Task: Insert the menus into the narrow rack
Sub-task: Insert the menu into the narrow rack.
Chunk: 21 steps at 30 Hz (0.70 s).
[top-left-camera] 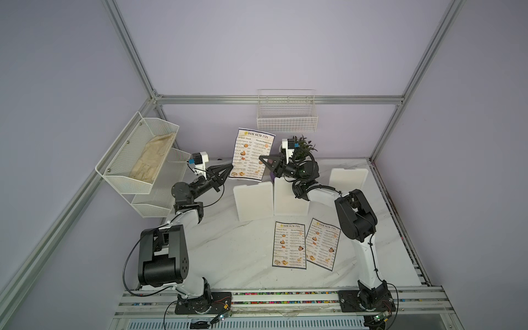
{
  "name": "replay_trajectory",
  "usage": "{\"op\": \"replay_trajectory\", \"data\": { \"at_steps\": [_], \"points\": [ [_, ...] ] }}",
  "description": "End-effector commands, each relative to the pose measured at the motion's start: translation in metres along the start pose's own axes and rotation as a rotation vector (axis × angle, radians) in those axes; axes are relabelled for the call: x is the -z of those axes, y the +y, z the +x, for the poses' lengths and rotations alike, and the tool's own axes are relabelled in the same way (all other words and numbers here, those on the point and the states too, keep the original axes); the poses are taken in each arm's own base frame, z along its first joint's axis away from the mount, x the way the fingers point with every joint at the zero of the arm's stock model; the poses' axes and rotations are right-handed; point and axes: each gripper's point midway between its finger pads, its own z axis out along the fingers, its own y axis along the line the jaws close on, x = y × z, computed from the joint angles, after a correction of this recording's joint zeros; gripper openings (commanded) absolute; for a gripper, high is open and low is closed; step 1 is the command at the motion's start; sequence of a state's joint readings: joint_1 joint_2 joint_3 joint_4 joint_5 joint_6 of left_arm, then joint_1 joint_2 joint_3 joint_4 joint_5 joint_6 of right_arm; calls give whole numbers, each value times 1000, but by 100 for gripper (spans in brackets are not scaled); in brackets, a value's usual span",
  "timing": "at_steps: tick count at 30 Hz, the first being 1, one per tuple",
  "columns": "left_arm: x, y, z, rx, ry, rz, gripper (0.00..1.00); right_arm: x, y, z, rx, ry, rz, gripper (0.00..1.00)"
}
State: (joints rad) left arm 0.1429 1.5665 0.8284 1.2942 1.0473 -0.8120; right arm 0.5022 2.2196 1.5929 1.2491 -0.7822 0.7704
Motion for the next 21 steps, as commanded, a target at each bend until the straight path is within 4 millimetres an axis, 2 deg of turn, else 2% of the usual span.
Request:
{"op": "replay_trajectory", "data": {
  "at_steps": [1, 6, 14, 21],
  "points": [
    [-1, 0, -8, -30, -21, 6, 12, -5, 0, 5, 15, -8, 32, 0],
    [-1, -2, -7, -29, -20, 7, 14, -10, -2, 15, 9, -3, 50, 0],
    [0, -1, -7, -33, -23, 2, 13, -15, -8, 20, -26, -4, 79, 0],
    [0, 0, -5, -32, -21, 1, 13, -11, -7, 23, -38, -2, 102, 0]
  ]
}}
